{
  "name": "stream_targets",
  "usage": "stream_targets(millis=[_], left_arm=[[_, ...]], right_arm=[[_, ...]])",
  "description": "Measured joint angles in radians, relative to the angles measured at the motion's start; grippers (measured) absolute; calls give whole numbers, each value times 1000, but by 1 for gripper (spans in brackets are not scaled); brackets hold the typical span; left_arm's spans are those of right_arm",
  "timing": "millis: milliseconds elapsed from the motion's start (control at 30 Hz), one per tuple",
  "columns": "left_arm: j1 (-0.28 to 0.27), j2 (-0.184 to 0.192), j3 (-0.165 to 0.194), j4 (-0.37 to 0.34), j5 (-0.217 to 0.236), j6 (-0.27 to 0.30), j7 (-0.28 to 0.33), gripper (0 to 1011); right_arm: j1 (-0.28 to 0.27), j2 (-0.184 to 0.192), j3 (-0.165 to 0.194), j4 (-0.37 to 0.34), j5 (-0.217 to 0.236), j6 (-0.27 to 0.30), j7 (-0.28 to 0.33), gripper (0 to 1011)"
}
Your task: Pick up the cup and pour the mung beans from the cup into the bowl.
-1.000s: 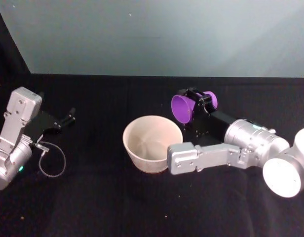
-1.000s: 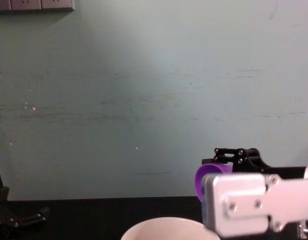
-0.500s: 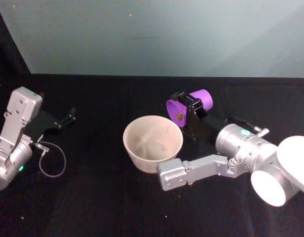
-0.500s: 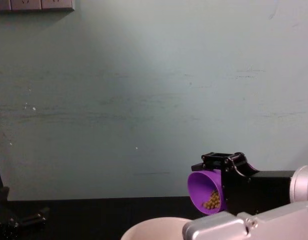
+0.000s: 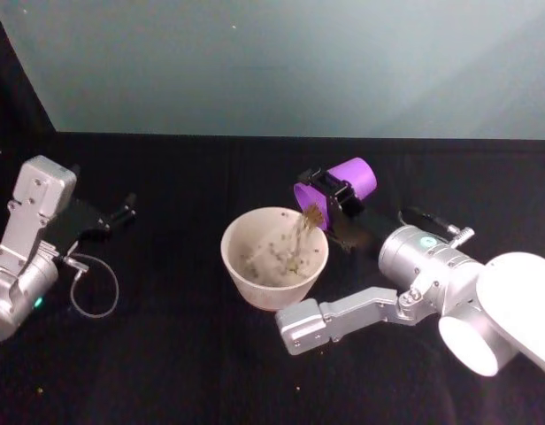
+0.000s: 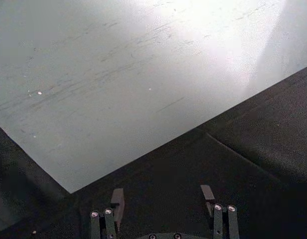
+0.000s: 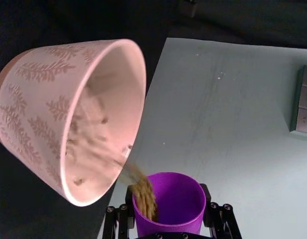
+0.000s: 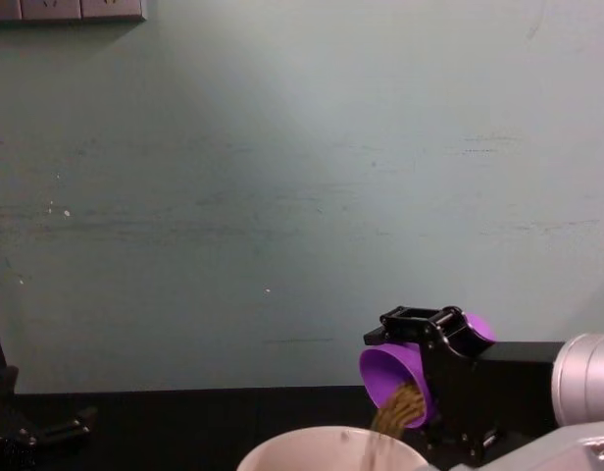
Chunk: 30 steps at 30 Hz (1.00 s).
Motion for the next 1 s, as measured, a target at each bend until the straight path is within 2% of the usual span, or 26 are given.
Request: stream_targets(millis=[100,333,533,600,667,1000], left_arm=[[0,0,0,0,0,0,0,1000],[0,0,0,0,0,0,0,1000],[0,0,0,0,0,0,0,1000],[0,0,0,0,0,0,0,1000],[0,0,0,0,0,0,0,1000],[0,0,0,0,0,0,0,1000]], right_arm=[[3,0,-6,0,-22,3,1,743],[15,0,-27,-1,-103,21,-8,743],[24,2,-41,-2,-149,31,-9,744],[30,3,-52,-2,-178,37,-8,743],[31,3,-54,-1,-185,39,-8,743],[58,15,-99,2,-312,71,-1,743]])
